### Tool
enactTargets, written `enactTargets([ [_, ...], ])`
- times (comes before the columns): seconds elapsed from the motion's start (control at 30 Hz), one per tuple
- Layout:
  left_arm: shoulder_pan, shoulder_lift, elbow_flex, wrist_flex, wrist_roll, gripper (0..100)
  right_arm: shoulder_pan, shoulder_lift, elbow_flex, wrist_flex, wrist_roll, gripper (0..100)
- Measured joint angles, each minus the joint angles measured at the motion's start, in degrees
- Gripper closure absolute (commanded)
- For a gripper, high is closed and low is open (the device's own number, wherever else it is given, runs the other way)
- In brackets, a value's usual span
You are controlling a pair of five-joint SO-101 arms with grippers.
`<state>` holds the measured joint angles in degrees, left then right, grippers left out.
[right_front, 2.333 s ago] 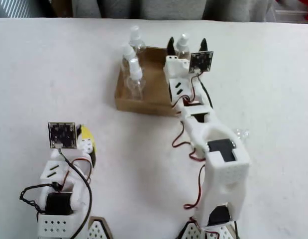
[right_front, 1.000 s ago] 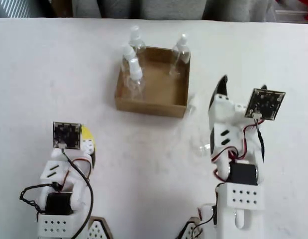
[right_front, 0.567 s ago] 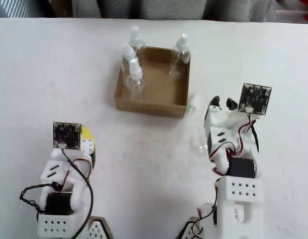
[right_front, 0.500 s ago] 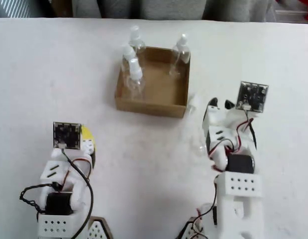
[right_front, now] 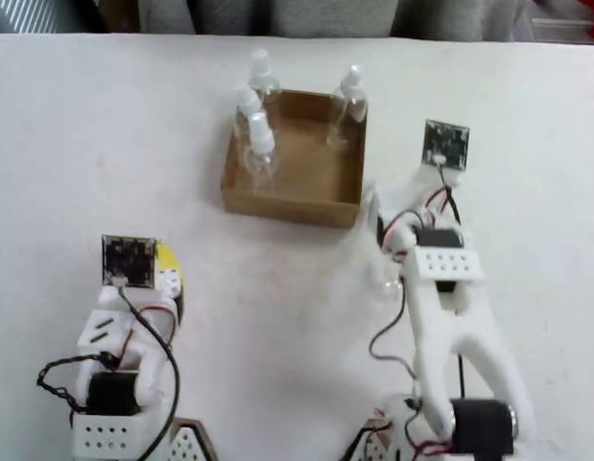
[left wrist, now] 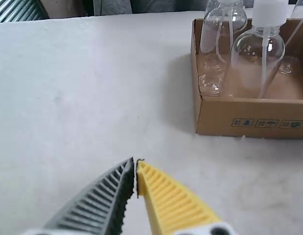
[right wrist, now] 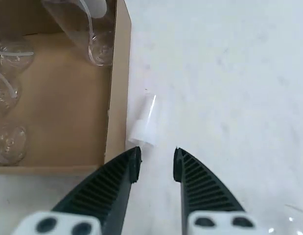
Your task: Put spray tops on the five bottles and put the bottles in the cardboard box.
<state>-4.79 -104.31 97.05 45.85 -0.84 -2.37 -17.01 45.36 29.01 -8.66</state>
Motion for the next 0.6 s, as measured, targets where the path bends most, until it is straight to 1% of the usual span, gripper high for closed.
enactTargets([
  [0.27,0.00,0.00,0.00,0.00,-0.09,98,-0.09,12.84,-10.37,-0.53,0.00,90.7],
  [0.37,0.00,0.00,0.00,0.00,-0.09,98,-1.49,16.79,-12.75,-0.53,-0.09,90.7],
  [0.6,0.00,0.00,0.00,0.00,-0.09,98,-2.37,23.30,-17.41,-0.53,-3.25,90.7],
])
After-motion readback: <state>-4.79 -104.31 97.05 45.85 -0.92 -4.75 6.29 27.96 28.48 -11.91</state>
